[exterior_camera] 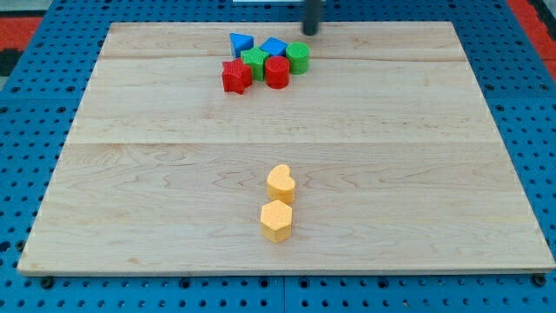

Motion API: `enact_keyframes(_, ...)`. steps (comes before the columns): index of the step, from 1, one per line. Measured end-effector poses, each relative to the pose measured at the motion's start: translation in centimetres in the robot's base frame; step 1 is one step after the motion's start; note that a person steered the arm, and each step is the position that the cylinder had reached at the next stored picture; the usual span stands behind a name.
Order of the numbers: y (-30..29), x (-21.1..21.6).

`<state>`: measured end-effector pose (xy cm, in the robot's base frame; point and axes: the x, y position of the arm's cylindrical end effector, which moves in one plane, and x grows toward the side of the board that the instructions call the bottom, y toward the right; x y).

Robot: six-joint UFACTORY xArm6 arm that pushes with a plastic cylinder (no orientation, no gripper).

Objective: Push the blue triangle into the blue cube

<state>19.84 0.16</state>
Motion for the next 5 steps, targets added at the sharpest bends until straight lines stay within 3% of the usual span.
enact_keyframes(1,-10.1,-0.5)
enact_keyframes(2,-11.8,2.8)
enact_keyframes(4,-1.0,4.2)
enact_keyframes(5,1.5,5.6)
